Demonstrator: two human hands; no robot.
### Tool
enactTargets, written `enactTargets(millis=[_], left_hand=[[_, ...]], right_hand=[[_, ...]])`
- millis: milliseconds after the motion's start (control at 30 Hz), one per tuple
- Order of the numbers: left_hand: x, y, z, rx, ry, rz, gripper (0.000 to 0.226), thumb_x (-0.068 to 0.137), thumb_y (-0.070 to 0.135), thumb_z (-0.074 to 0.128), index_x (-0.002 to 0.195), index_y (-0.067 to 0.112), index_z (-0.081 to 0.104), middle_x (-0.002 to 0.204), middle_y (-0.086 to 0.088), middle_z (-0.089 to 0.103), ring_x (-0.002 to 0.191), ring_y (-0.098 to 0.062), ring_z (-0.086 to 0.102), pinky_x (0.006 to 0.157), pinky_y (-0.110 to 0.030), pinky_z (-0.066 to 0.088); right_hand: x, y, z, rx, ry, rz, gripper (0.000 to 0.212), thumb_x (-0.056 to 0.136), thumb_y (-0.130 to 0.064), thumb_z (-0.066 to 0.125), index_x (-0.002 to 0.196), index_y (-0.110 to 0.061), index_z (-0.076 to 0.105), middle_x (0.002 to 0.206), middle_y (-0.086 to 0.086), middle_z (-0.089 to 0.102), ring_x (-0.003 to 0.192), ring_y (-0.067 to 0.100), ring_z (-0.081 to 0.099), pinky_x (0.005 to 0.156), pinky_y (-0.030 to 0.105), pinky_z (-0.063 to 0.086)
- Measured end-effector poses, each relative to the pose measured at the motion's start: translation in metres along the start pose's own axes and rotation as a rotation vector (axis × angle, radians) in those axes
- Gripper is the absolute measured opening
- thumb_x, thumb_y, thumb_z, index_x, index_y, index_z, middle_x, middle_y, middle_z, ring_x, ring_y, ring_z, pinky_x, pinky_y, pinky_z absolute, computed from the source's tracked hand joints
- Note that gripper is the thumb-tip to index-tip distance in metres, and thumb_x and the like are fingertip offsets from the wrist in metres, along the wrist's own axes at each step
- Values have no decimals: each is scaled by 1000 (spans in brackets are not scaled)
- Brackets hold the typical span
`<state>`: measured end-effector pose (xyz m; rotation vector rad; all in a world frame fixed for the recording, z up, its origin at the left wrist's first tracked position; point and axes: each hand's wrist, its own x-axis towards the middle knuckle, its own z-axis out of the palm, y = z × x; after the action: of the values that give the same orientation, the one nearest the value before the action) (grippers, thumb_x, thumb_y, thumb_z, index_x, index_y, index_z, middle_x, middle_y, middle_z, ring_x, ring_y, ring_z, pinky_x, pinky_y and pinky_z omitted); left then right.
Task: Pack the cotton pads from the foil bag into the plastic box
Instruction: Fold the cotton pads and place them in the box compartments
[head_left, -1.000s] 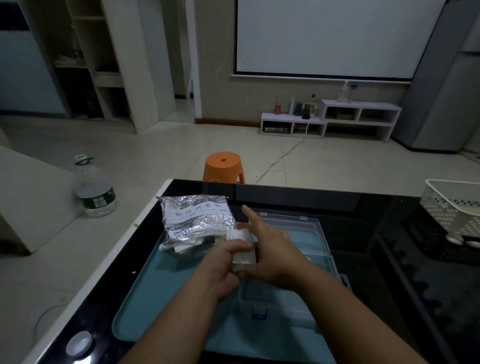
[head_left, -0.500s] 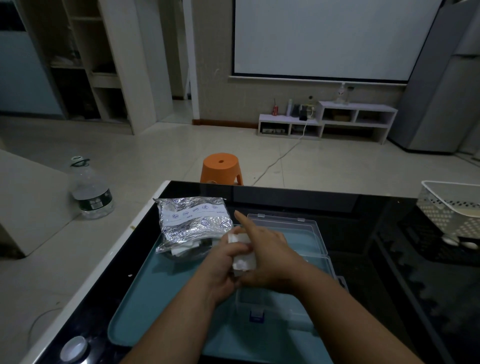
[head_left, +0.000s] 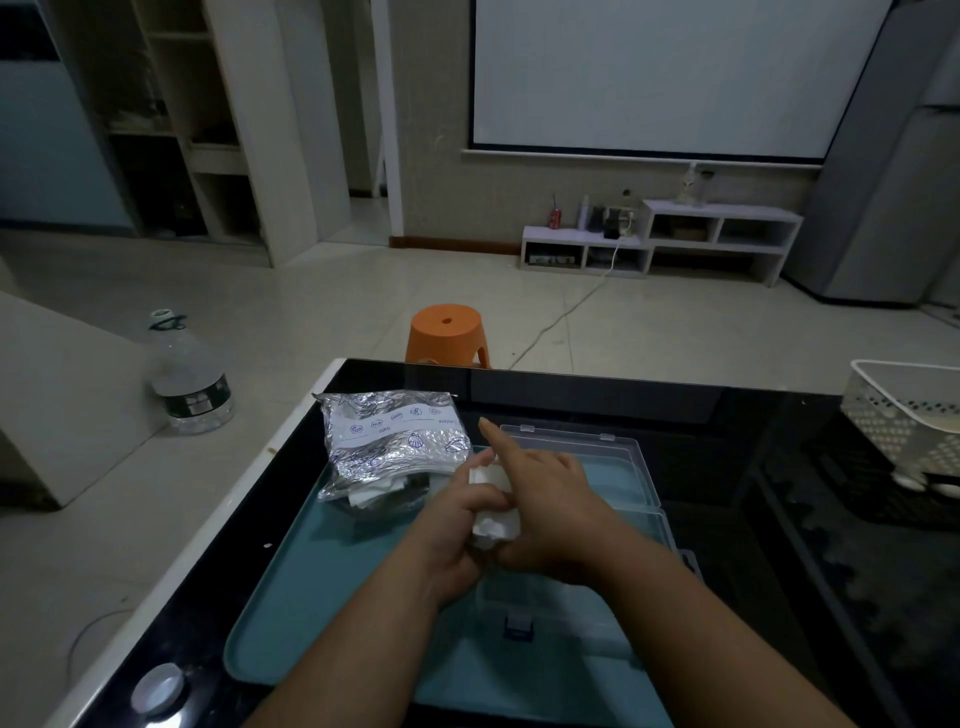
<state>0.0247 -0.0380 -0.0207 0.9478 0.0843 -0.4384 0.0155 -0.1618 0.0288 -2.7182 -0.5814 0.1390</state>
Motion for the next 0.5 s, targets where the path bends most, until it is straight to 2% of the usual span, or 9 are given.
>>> enactTargets(millis=[133,233,367,500], left_hand=[[0,1,-1,44,-1,3,58,79,-8,47,132,15,53,100,-16,68,80,-28,67,58,-32,53],[-2,2,1,71,-5,44,61,76,-11,49,131,14,52,104,-19,67,86,-31,67,63,-35,54],[0,1,-1,95,-25,76,80,63,-7,59,135,26,50,115,-20,65,95,-32,65,65,-36,53],[3,1,-4,79,-39,83,75,68,-10,56,135,23,50,116,-22,63,96,-33,65,66,-36,54]], right_hand=[[0,1,-1,-10,0,-9,121,73,-41,78,151,-41,-15,151,-2,36,141,20,26,116,37,9],[0,-1,-1,-1,0,-32,122,72,-42,79,151,-41,-14,153,-4,33,141,18,25,116,37,10],[2,-1,1,12,30,-24,121,73,-38,78,151,-40,-14,150,-3,37,139,18,29,115,36,11],[3,1,2,28,15,-8,122,72,-40,79,150,-42,-15,150,-3,37,140,19,28,116,37,11]])
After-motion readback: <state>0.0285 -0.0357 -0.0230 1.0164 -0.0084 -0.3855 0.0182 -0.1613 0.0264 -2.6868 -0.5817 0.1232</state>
